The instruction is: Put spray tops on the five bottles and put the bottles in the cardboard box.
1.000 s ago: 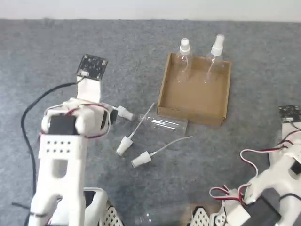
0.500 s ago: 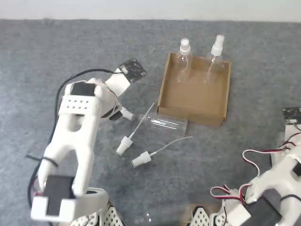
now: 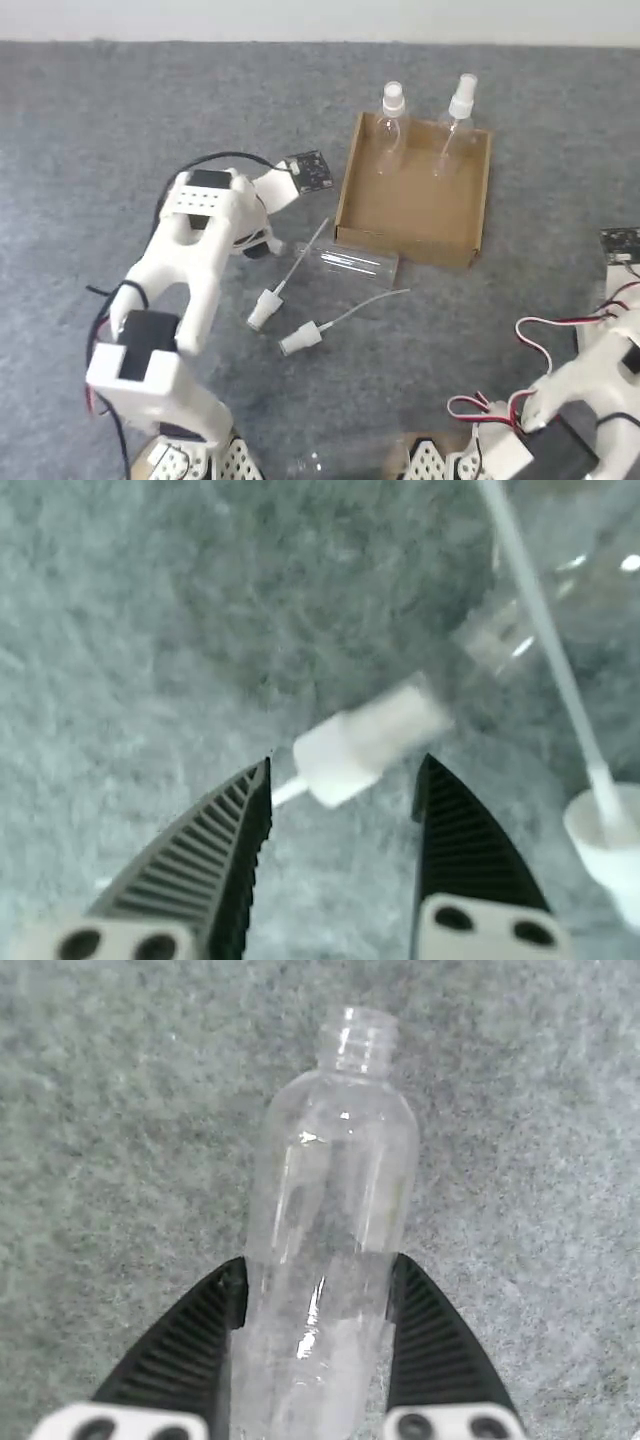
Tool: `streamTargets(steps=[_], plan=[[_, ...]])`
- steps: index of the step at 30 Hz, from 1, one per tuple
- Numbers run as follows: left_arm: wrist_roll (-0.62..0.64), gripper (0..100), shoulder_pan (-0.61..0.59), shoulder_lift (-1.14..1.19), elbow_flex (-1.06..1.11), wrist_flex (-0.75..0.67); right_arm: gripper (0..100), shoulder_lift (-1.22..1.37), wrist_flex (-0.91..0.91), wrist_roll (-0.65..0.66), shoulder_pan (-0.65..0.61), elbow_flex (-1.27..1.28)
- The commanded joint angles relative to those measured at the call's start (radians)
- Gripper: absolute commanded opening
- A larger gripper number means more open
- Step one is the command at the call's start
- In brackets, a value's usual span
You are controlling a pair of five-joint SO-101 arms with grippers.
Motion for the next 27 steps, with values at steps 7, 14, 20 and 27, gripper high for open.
streamTargets(steps=[7, 14, 20, 27], plan=[[-0.011, 21, 0.04, 0.066, -0.047, -0.078, 3.8, 0.001, -0.004, 0.014, 0.03, -0.054], [0.052, 8, -0.002, 0.061, -0.038, -0.074, 3.8, 0.001, -0.004, 0.014, 0.031, -0.054], [0.173, 7, -0.025, -0.031, -0.005, 0.009, 3.8, 0.001, -0.004, 0.014, 0.031, -0.054], [0.74, 7, -0.041, -0.14, 0.065, 0.089, 3.8, 0.002, -0.004, 0.012, 0.031, -0.054]])
